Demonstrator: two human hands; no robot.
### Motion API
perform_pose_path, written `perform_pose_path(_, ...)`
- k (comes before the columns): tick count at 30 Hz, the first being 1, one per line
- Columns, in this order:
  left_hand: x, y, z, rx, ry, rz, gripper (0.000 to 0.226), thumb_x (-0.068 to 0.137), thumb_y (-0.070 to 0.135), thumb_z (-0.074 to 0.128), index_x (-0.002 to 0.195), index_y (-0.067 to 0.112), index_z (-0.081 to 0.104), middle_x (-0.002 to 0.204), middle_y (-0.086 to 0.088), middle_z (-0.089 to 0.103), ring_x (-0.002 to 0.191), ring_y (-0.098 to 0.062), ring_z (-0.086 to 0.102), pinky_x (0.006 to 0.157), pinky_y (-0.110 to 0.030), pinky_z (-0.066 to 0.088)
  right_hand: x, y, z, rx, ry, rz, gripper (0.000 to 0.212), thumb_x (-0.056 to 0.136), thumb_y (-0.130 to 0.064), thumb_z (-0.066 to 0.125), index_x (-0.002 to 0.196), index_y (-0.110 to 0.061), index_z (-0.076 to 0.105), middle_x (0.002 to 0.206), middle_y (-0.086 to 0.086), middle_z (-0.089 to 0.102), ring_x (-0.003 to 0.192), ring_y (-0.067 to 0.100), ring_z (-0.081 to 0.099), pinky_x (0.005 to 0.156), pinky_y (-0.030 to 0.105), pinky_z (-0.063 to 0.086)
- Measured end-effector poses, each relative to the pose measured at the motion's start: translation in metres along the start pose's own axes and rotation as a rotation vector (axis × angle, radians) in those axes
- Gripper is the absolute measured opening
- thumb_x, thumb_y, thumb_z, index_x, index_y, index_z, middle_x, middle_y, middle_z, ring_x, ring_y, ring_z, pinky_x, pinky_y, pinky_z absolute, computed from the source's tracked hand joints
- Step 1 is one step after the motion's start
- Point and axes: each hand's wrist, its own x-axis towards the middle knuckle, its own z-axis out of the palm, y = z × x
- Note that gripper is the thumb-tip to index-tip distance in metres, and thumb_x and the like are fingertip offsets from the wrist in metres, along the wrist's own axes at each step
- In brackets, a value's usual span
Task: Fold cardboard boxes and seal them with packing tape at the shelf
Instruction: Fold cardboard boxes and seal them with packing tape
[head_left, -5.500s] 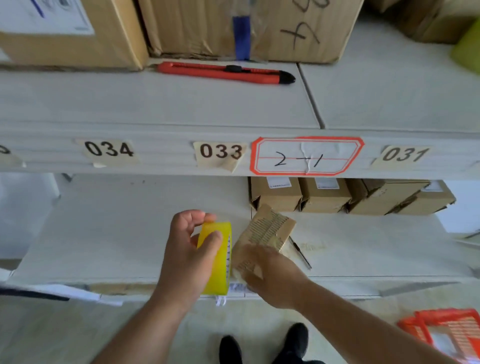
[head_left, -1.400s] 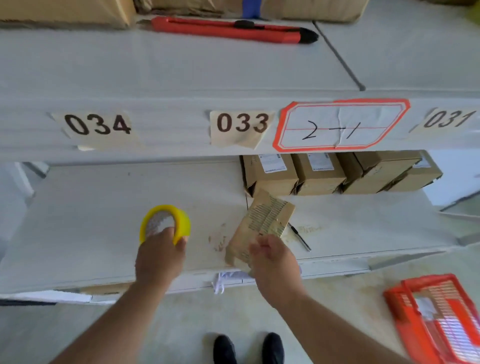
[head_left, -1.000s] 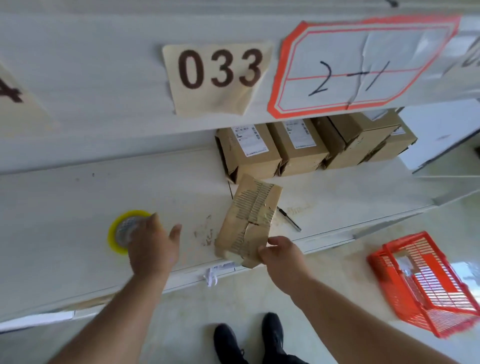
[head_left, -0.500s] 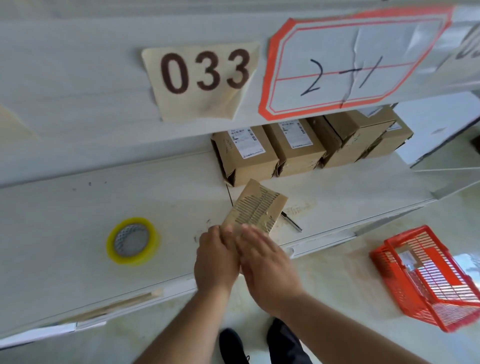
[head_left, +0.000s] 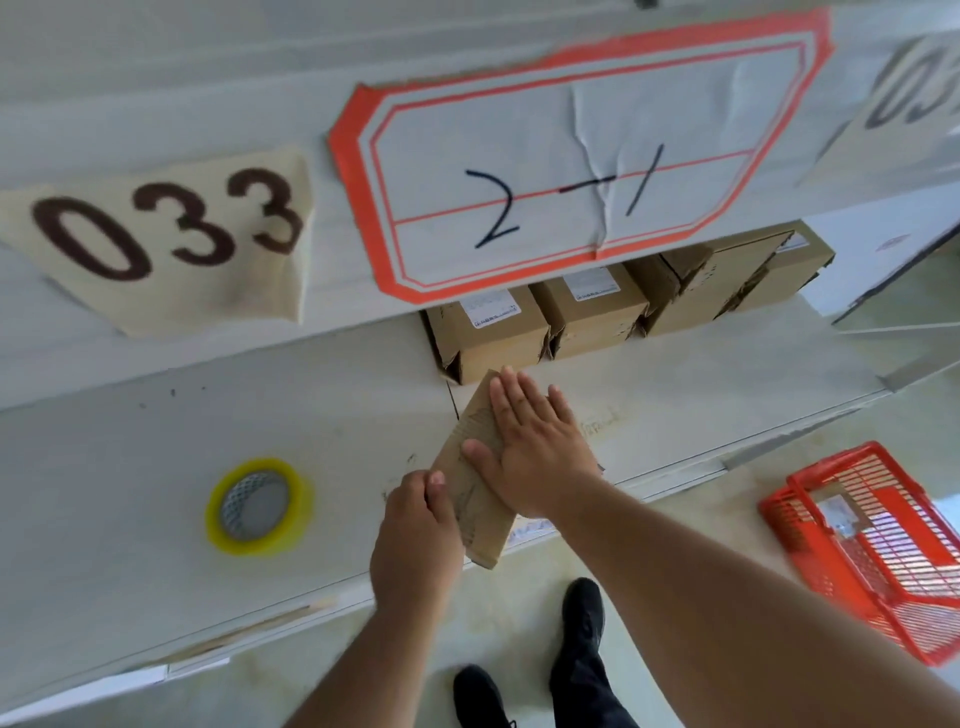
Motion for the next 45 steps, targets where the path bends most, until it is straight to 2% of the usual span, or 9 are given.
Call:
perform_pose_path(5,-0.004,0.003,-0.002,0.119,-0.015,-0.047,0.044,0.106,0.054,0.023,0.119,0.027,0.055,0.108,-0.003,0.056,0.096,-0.032,0.065,0.077,-0.038,0.048,0.023,0.003,-0.014,0.122,0.039,0.231,0.093,0.094,-0.083,0.01,0.152,-0.014,0.032,0.138,0.009,0.053,0.124,0.029,0.054,0.102,0.047,0.048)
perform_pose_path(9,-0.009,0.008,-0.006,0.057,0.001,-0.178,0.051,0.105,0.06,0.029,0.108,0.015,0.054,0.103,-0.01,0.054,0.082,-0.027,0.052,0.072,-0.034,0.038,0.028,0.017,-0.031,0.323,-0.022,0.306,0.064,0.099,-0.078,0.02,0.101,-0.028,0.061,0.084,-0.006,0.066,0.074,0.012,0.065,0.066,0.034,0.06)
perform_pose_path(12,-0.012,0.005,-0.011,-0.118,0.028,-0.167,0.041,0.108,0.045,0.038,0.101,0.01,0.057,0.103,-0.013,0.059,0.085,-0.023,0.047,0.069,-0.031,0.036,0.008,0.022,-0.044,0.417,0.026,0.244,0.052,0.104,-0.068,0.029,0.099,-0.033,0.067,0.08,-0.011,0.068,0.073,0.01,0.066,0.062,0.031,0.062)
perform_pose_path(18,-0.012,0.003,0.001,-0.462,-0.137,-0.275,0.036,0.089,0.043,0.041,0.111,0.024,0.063,0.107,-0.013,0.07,0.093,-0.032,0.068,0.065,-0.027,0.049,-0.053,-0.005,-0.041,0.154,0.714,-0.263,0.035,0.1,-0.04,0.057,0.123,-0.02,0.075,0.124,-0.005,0.074,0.111,0.021,0.067,0.087,0.039,0.058)
perform_pose_path(25,-0.002,0.028,-0.031,-0.592,0.043,-0.203,0.033,0.09,0.037,0.047,0.085,0.022,0.076,0.088,0.006,0.074,0.091,-0.023,0.068,0.085,-0.043,0.054,-0.094,-0.032,0.011,0.062,0.605,-0.387,0.039,0.099,-0.034,0.06,0.131,-0.015,0.072,0.143,0.003,0.065,0.129,0.023,0.059,0.104,0.039,0.051)
perform_pose_path(29,-0.003,0.058,-0.029,-0.214,0.01,-0.021,0.058,0.111,0.047,0.026,0.09,0.014,0.068,0.091,-0.008,0.068,0.084,-0.022,0.056,0.076,-0.034,0.043,-0.099,-0.021,0.007,0.175,0.598,-0.381,0.04,0.104,-0.032,0.055,0.136,-0.014,0.069,0.145,0.003,0.063,0.136,0.021,0.057,0.11,0.041,0.048)
perform_pose_path(39,0.003,0.048,-0.022,-0.08,0.047,0.046,0.066,0.108,0.054,0.024,0.091,0.013,0.073,0.094,-0.014,0.074,0.093,-0.036,0.065,0.073,-0.035,0.044,-0.056,-0.01,-0.03,0.088,0.119,-0.128,0.072,0.104,-0.057,0.003,0.167,-0.022,0.004,0.174,-0.004,-0.005,0.159,0.01,-0.015,0.129,0.044,-0.007)
perform_pose_path(42,-0.001,0.05,-0.024,-0.088,0.049,0.064,0.065,0.107,0.056,0.022,0.086,0.016,0.068,0.085,-0.009,0.069,0.091,-0.034,0.064,0.073,-0.035,0.044,-0.036,-0.004,-0.044,0.153,0.04,0.001,0.077,0.104,-0.065,0.006,0.167,-0.021,-0.002,0.175,0.001,0.001,0.161,0.018,-0.003,0.131,0.044,0.001)
perform_pose_path(45,-0.003,0.05,-0.028,0.028,0.013,-0.025,0.075,0.102,0.068,0.012,0.09,0.018,0.067,0.088,-0.005,0.067,0.087,-0.03,0.063,0.075,-0.037,0.048,-0.018,0.005,-0.06,0.196,-0.021,0.101,0.077,0.099,-0.076,0.017,0.155,-0.026,0.036,0.148,0.003,0.055,0.135,0.026,0.053,0.11,0.047,0.045)
